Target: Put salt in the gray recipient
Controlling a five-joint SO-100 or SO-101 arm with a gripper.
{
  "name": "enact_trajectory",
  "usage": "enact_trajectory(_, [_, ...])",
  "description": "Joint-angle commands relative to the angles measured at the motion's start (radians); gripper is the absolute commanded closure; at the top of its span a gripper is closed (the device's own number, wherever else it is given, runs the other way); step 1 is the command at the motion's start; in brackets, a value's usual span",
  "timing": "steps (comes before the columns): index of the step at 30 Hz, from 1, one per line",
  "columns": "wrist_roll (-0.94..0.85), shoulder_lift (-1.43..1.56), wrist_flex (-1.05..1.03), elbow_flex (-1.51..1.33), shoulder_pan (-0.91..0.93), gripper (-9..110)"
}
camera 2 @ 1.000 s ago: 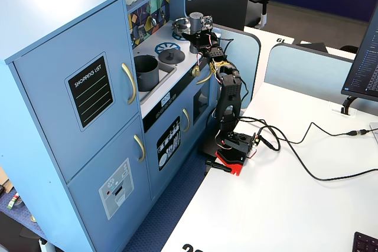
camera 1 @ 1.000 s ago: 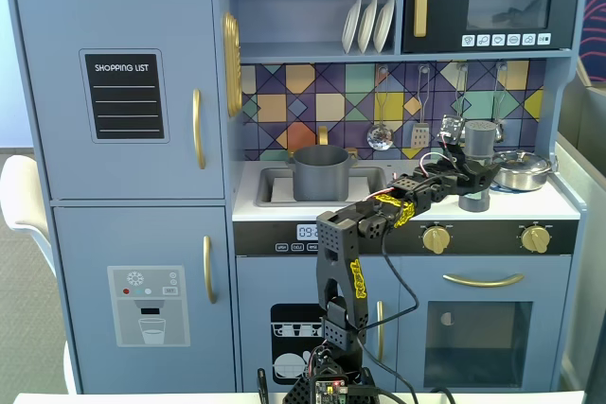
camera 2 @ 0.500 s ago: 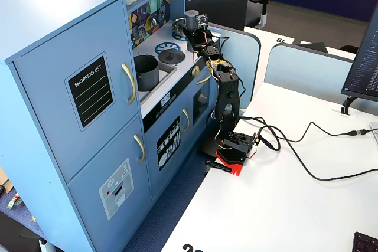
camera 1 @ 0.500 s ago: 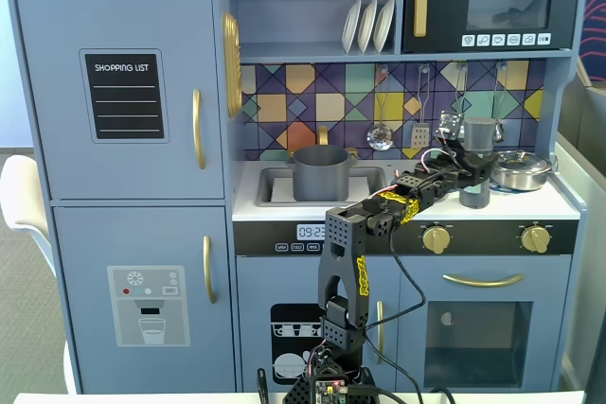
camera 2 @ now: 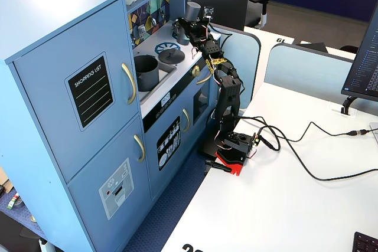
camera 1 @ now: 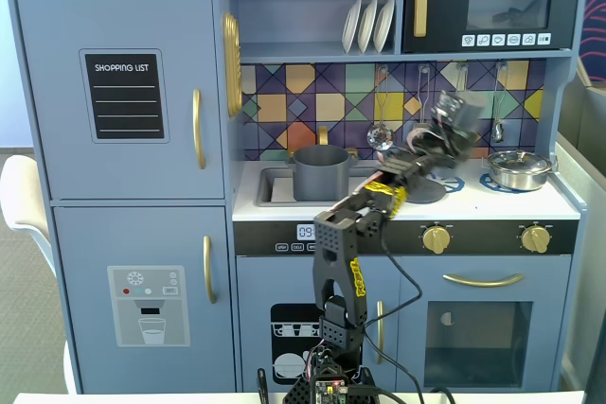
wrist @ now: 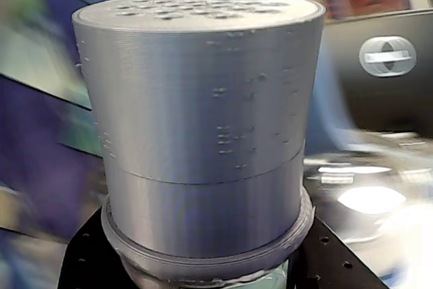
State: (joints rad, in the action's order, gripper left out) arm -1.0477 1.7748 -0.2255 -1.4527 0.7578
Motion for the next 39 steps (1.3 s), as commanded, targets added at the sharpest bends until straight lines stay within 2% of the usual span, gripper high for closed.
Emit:
enact_trajectory(1, [0.249,0.201,-0.094,0.097,-0.112,101])
enact_trajectory(8, [0.589,0.285,-0.341,0.120,-0.347,101])
enact_trajectory(18, [1.118,0.299,-0.428,0.149,-0.644,101])
enact_trajectory(24, [1.447,0.242,-0.457,0.193,-0.729,101])
enact_trajectory(39, [1.973,0.118,-0.474,0.318,-0.847,101])
